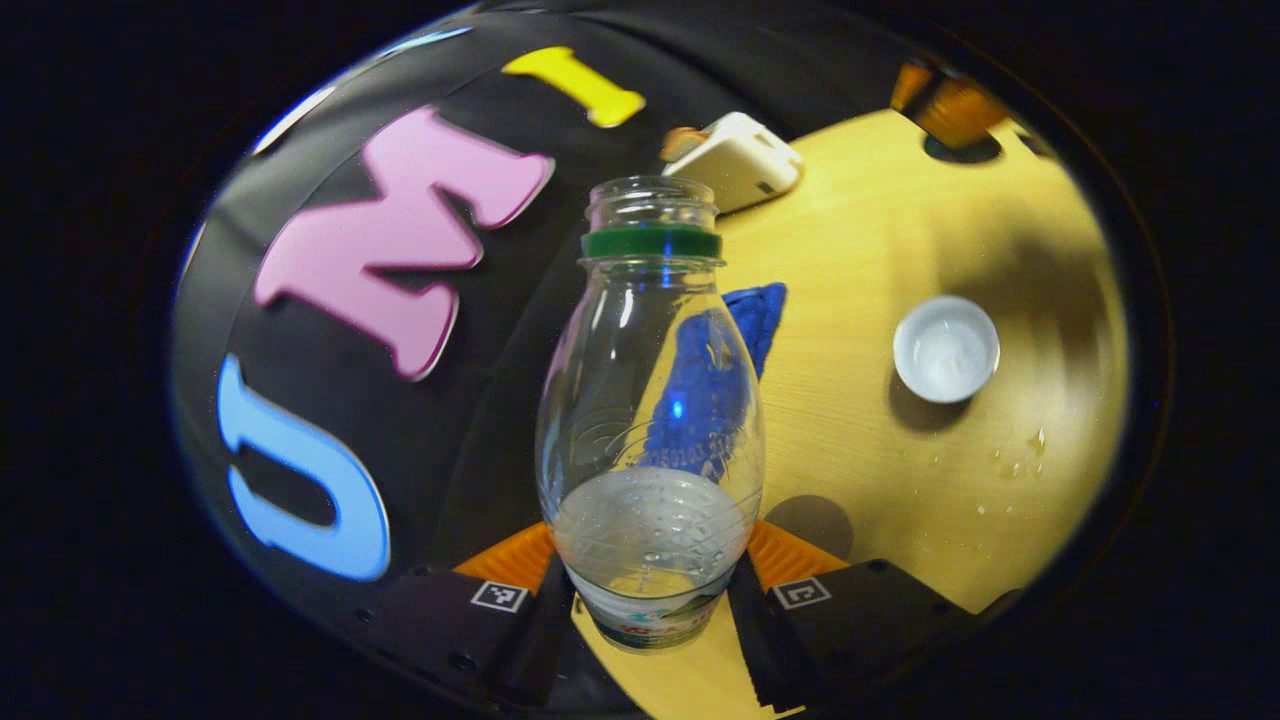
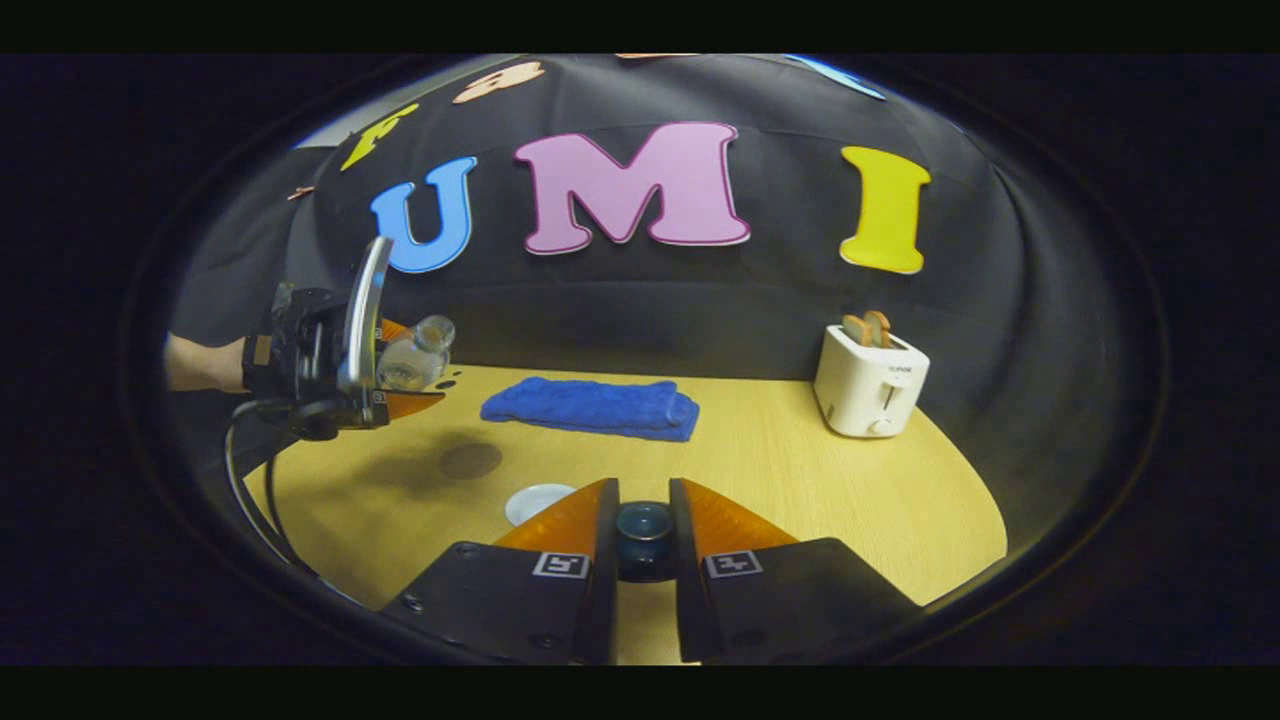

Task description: Open the teacup lid with one hand, grasp the water bottle and pour water into the teacup with the other hand; after pouring, place the water bottle on the coaster and then close the teacup lid.

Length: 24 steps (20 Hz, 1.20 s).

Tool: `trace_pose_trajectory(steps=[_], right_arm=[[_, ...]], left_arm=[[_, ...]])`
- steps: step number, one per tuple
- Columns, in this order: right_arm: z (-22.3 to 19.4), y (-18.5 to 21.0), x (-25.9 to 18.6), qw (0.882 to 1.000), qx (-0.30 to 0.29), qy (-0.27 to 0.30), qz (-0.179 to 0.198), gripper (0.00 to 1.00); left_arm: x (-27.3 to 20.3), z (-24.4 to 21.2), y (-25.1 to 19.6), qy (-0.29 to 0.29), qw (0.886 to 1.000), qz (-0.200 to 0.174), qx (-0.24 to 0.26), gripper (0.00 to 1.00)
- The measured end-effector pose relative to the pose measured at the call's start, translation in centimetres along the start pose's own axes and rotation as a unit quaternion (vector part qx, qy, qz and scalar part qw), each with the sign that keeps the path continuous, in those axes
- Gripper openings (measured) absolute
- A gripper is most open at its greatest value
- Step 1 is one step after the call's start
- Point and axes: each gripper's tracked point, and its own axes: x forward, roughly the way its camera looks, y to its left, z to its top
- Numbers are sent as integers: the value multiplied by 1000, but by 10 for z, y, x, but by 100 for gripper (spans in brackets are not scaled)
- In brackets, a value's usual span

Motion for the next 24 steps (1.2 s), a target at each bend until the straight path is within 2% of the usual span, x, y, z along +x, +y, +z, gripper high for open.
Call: trace_pose_trajectory(steps=[2, 3, 4, 5, 8, 11, 14, 15, 16, 17, 19, 20, 21, 22, 24], right_arm=[[6, 11, 8, 1000, -13, -5, 10, 27], [8, 18, 14, 1000, -18, -6, 16, 27], [7, 24, 18, 1000, -17, -6, 22, 22], [6, 30, 24, 1000, -14, -6, 27, 25], [3, 44, 41, 999, -18, -11, 40, 27], [-4, 55, 58, 998, -23, -21, 50, 27], [-11, 59, 69, 998, -15, -23, 51, 27], [-13, 60, 72, 998, -9, -23, 51, 30], [-17, 60, 74, 999, -6, -20, 50, 27], [-19, 59, 75, 999, -5, -17, 48, 22], [-22, 59, 77, 999, -3, -16, 46, 28], [-23, 60, 78, 999, -1, -15, 47, 27], [-23, 61, 78, 999, 0, -14, 48, 32], [-23, 62, 79, 999, -1, -14, 49, 27], [-23, 65, 80, 999, -1, -16, 51, 27]], left_arm=[[2, 0, -6, -14, 993, -2, -115, 74], [2, -1, -10, -24, 985, -5, -173, 74], [1, 1, -17, -40, 969, -8, -243, 74], [2, 5, -20, -52, 955, -9, -290, 73], [5, 14, -27, -95, 922, 1, -376, 74], [-2, 13, -32, -114, 904, 1, -411, 74], [39, -3, -63, -116, 897, -8, -427, 74], [43, -9, -71, -115, 894, -9, -434, 74], [51, -13, -78, -111, 891, -9, -439, 74], [58, -16, -85, -106, 891, -10, -440, 74], [67, -25, -90, -95, 895, -1, -435, 75], [69, -30, -94, -89, 894, -4, -440, 75], [70, -27, -91, -97, 890, 1, -446, 75], [70, -27, -91, -98, 887, 1, -451, 76], [68, -31, -93, -94, 887, 0, -452, 78]])
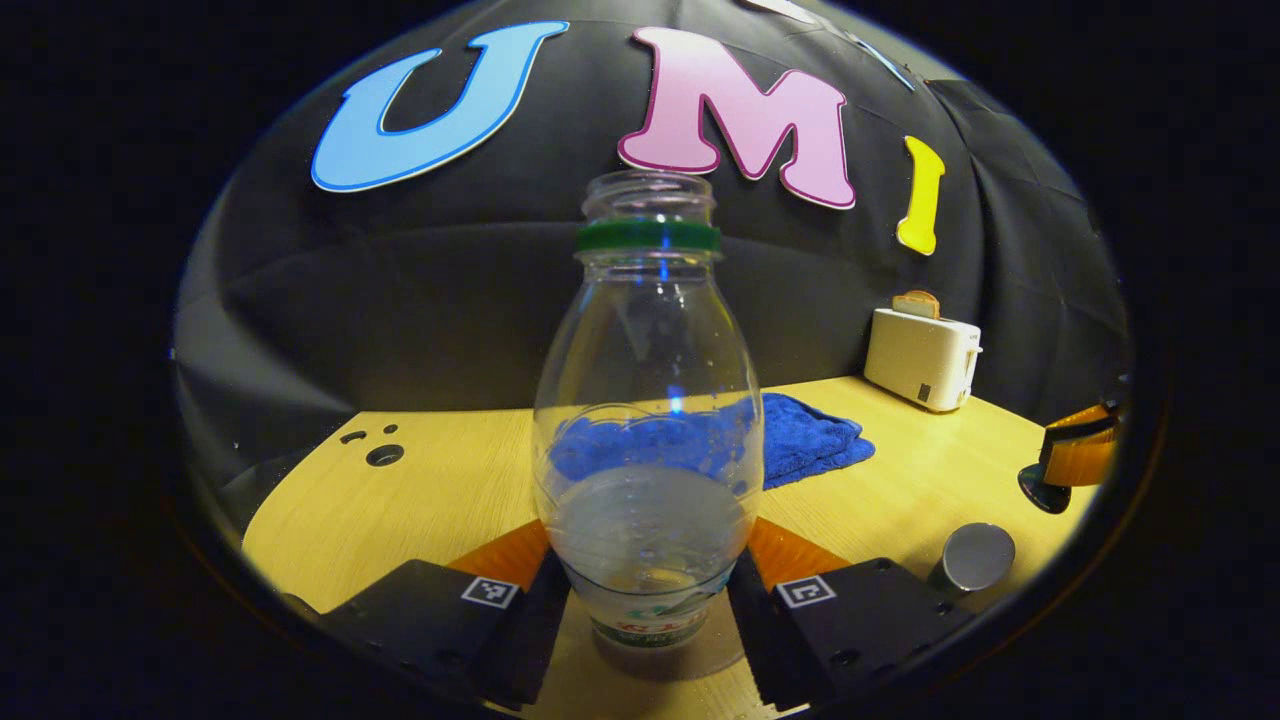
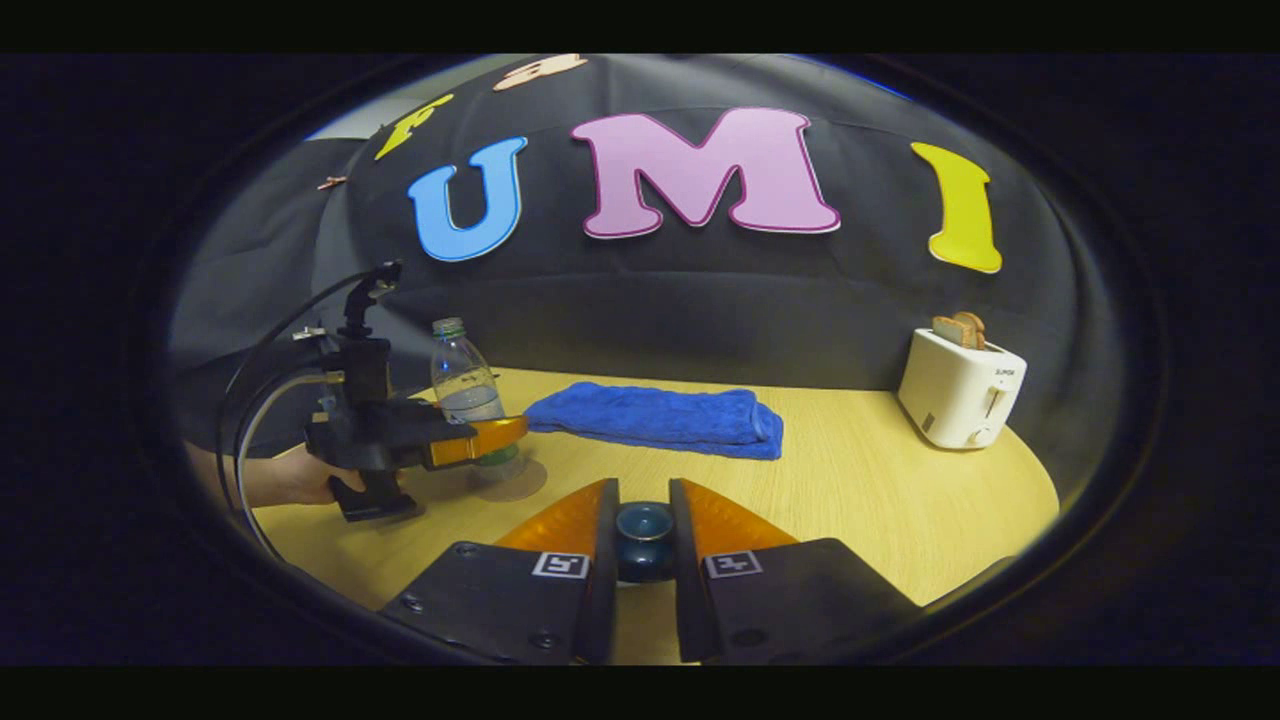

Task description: Open the teacup lid with one hand, grasp the water bottle and pour water into the teacup with the other hand; after pouring, place the water bottle on the coaster and then close the teacup lid.

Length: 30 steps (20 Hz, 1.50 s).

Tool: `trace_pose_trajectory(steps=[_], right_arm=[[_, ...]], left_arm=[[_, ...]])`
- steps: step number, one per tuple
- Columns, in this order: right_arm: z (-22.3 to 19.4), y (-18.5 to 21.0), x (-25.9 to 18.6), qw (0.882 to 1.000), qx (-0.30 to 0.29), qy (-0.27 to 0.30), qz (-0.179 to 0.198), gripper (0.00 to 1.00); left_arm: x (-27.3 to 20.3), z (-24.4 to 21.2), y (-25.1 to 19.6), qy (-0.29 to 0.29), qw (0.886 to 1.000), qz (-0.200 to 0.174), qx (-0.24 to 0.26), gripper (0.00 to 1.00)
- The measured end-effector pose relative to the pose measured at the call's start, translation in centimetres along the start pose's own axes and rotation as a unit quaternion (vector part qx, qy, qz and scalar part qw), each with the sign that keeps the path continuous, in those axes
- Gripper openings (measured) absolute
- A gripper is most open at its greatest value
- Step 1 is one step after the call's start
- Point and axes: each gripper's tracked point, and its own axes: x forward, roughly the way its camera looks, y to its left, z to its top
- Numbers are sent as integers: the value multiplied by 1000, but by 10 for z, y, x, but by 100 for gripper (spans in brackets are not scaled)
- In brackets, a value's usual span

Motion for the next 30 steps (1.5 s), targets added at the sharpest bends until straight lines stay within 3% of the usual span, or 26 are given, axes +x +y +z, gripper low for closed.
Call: trace_pose_trajectory(steps=[3, 4, 5, 10, 11, 13, 14, 15, 17, 19, 20, 21, 30], right_arm=[[0, 4, 0, 1000, 1, -2, 3, 32], [0, 5, 0, 1000, 2, -2, 4, 27], [1, 5, 0, 1000, 2, -3, 4, 27], [5, 6, -2, 1000, 0, -10, 4, 27], [6, 6, -2, 1000, 2, -10, 3, 22], [6, 7, -1, 1000, 9, -9, 5, 27], [6, 8, 1, 1000, 11, -9, 6, 22], [6, 9, 3, 1000, 9, -10, 7, 27], [4, 10, 7, 1000, 2, -12, 8, 22], [-1, 13, 14, 1000, 1, -11, 9, 27], [-4, 15, 17, 1000, 3, -11, 9, 32], [-6, 16, 19, 1000, 5, -12, 10, 27], [-42, 20, 27, 1000, -20, -15, 3, 27]], left_arm=[[-5, -7, -7, 14, 1000, -11, -17, 83], [-6, -5, -9, 11, 1000, -14, -20, 94], [-9, -3, -9, 9, 1000, -11, -21, 96], [-29, -29, -5, 48, 998, 6, -28, 96], [-36, -34, -9, 54, 998, 0, -40, 96], [-50, -42, -9, 61, 997, -1, -55, 95], [-58, -44, -8, 63, 996, 1, -59, 96], [-66, -47, -6, 64, 996, 5, -62, 96], [-86, -51, -1, 63, 996, 17, -68, 95], [-107, -54, 0, 64, 995, 22, -75, 96], [-118, -58, 6, 67, 994, 32, -80, 95], [-127, -62, 13, 69, 993, 43, -86, 98], [-176, -62, 41, 57, 986, 95, -124, 95]])
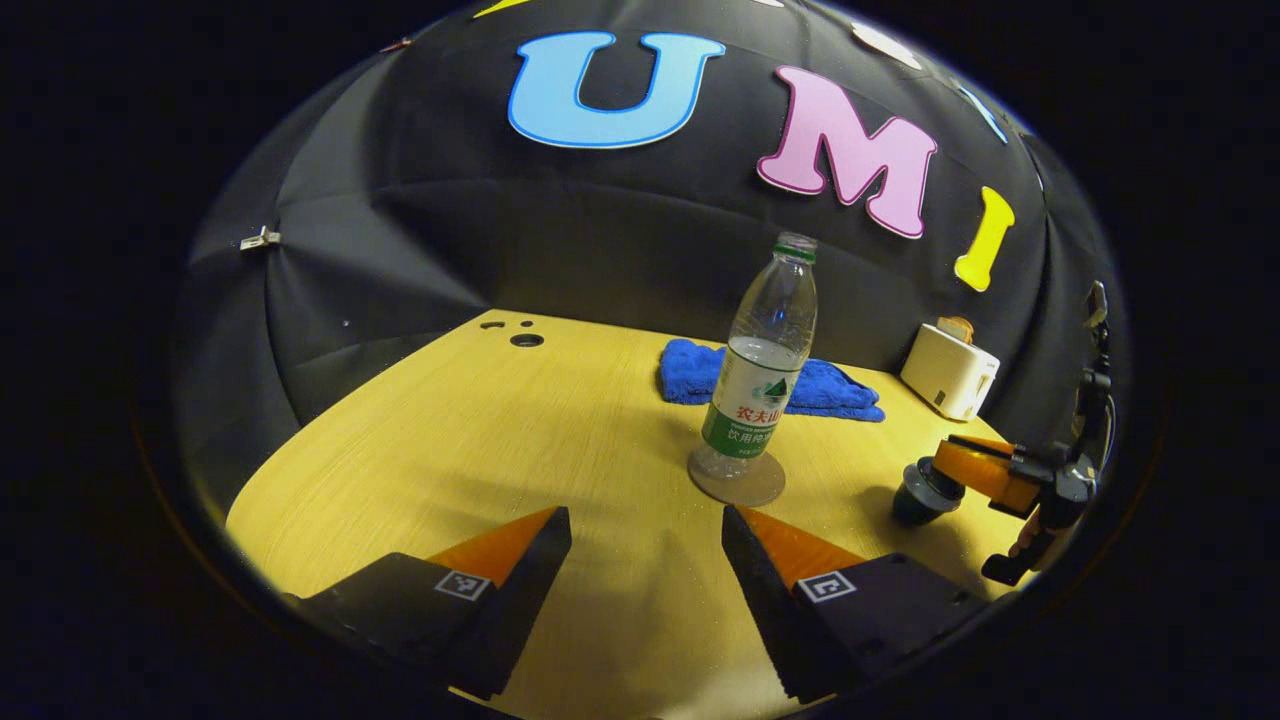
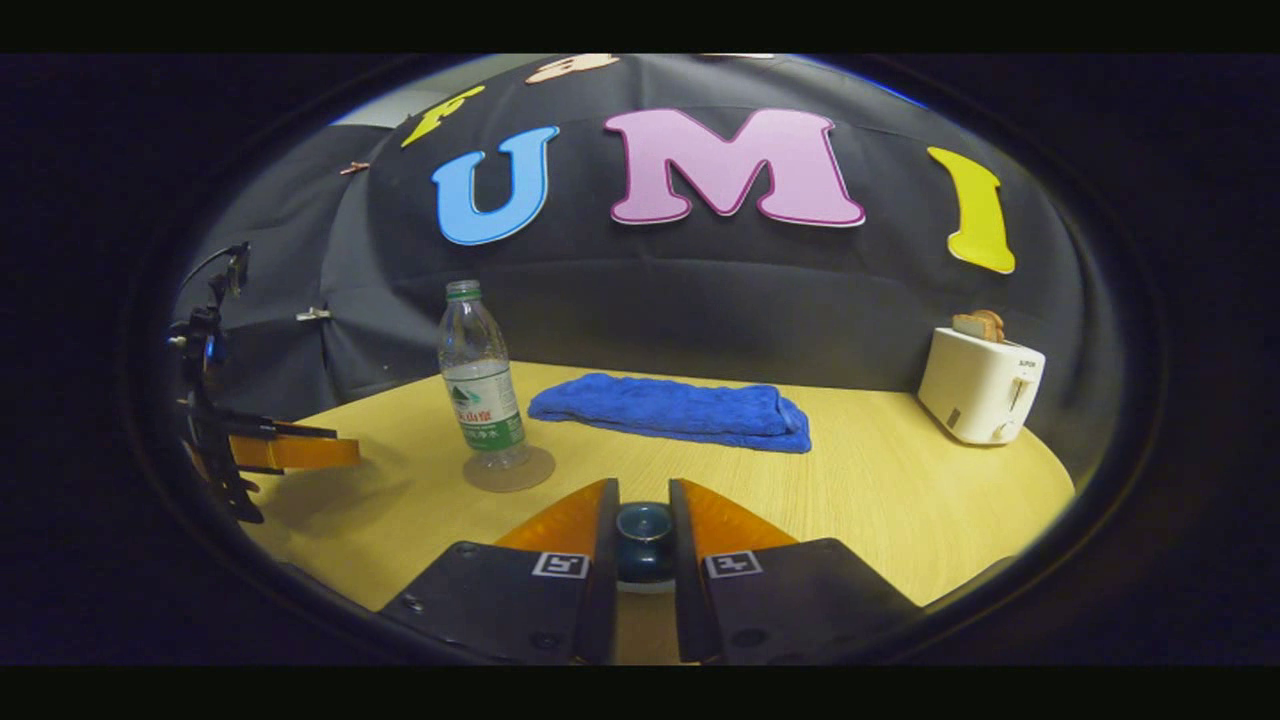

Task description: Open the teacup lid with one hand, grasp the water bottle and pour water into the teacup with the other hand; after pouring, place the water bottle on the coaster and then close the teacup lid.

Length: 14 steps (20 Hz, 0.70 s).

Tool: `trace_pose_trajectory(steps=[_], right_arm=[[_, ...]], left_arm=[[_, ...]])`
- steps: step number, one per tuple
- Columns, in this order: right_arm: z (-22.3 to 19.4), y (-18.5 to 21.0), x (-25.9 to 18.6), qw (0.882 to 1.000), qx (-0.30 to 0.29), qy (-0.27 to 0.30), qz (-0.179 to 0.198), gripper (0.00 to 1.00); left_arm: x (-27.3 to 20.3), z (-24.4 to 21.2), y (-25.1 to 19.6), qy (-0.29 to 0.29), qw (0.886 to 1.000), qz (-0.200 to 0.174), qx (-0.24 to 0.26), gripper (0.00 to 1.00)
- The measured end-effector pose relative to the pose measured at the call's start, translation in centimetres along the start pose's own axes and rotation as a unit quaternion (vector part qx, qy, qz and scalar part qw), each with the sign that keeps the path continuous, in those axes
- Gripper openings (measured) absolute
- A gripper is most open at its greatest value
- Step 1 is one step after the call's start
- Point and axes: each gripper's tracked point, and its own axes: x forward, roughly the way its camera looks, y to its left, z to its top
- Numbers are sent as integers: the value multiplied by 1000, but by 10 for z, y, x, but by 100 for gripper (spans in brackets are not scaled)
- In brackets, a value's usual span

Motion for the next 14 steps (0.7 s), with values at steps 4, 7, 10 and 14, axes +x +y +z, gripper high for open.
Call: trace_pose_trajectory(steps=[4, 7, 10, 14], right_arm=[[-9, -3, 4, 1000, -3, 5, -6, 32], [-12, -3, 6, 1000, -7, 1, -8, 28], [-12, -3, 5, 1000, -15, -3, -7, 33], [-4, -3, -7, 1000, -12, -4, -5, 60]], left_arm=[[-8, 0, -1, -4, 1000, -1, -5, 95], [-10, -3, -4, -2, 1000, -4, -23, 96], [-12, -5, -3, -5, 999, 0, -39, 95], [-25, 9, -6, -14, 1000, 15, -22, 95]])
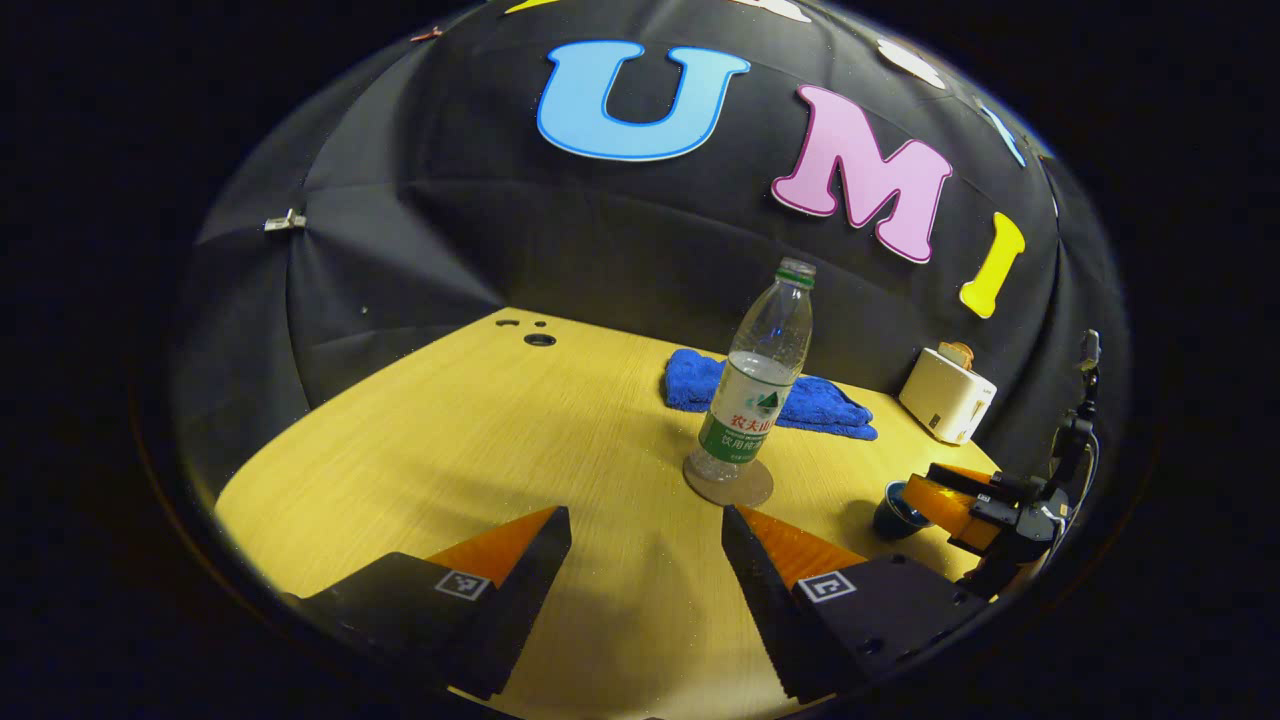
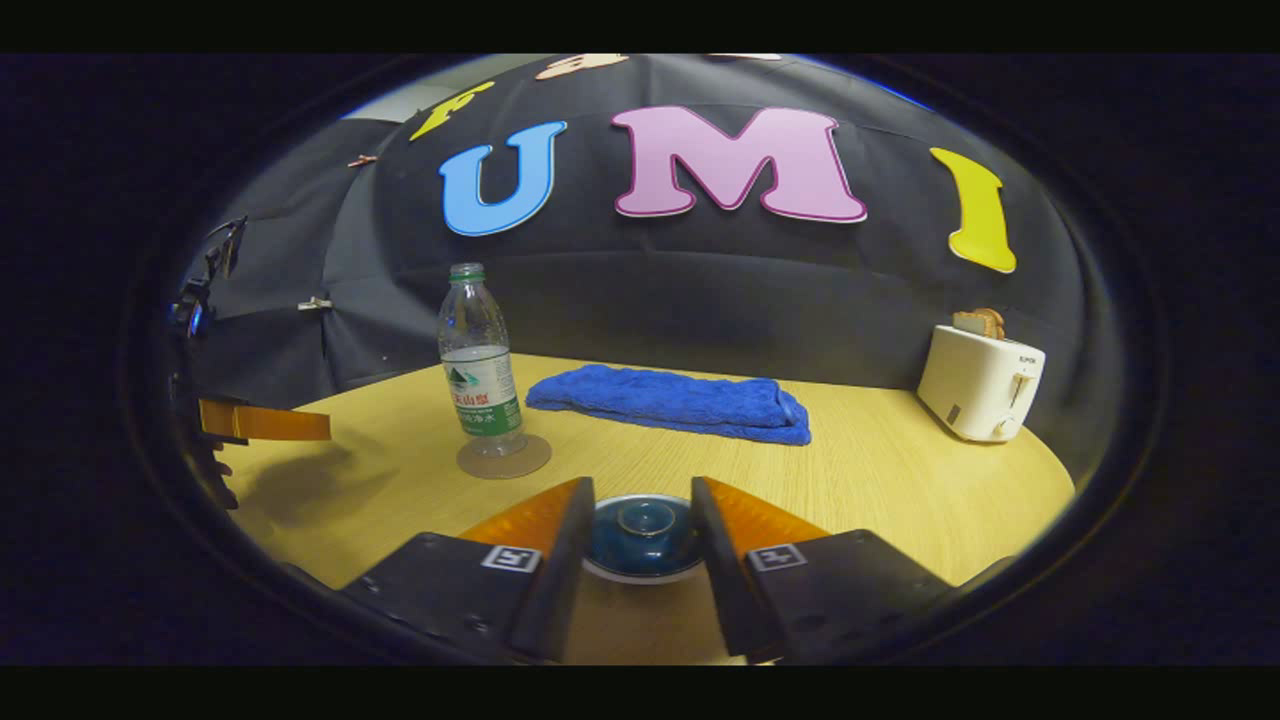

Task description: Open the teacup lid with one hand, grasp the water bottle and pour water into the teacup with the other hand; after pouring, place the water bottle on the coaster and then close the teacup lid.

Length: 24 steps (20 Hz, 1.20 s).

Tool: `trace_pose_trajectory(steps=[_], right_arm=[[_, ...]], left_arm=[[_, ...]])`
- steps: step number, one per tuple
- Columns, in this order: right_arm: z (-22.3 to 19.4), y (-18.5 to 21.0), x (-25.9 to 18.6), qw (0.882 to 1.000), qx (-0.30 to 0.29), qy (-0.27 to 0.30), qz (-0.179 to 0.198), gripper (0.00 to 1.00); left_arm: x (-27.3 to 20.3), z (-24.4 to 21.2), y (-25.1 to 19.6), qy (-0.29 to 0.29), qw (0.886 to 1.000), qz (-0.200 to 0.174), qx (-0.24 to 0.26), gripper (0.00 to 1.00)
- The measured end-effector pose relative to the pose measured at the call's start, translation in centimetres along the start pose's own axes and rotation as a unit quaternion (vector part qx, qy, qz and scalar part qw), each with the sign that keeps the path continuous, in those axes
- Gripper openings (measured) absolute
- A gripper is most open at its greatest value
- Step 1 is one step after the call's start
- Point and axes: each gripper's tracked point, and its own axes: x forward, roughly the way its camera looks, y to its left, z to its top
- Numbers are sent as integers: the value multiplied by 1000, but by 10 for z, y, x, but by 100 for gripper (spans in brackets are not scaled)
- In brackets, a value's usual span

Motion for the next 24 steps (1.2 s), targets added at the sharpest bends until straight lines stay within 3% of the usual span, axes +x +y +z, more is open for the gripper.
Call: trace_pose_trajectory(steps=[3, 4, 8, 12, 17, 21, 24], right_arm=[[20, -10, -23, 1000, 13, -1, -13, 94], [26, -16, -34, 1000, 15, 0, -18, 100], [65, -45, -79, 999, 21, 2, -50, 100], [113, -85, -120, 994, 22, -13, -104, 100], [160, -89, -184, 991, 43, -37, -124, 99], [162, -79, -227, 988, 48, -23, -143, 99], [170, -57, -243, 989, 56, -26, -136, 99]], left_arm=[[-20, 33, -8, -21, 999, 19, 30, 96], [-28, 46, -13, -30, 999, 26, 36, 95], [-73, 107, -39, -78, 995, 50, 44, 95], [-120, 155, -66, -133, 988, 77, 18, 95], [-165, 159, -110, -141, 988, 59, 14, 95], [-202, 149, -127, -139, 989, 47, 12, 95], [-226, 143, -131, -139, 990, 27, 12, 95]])
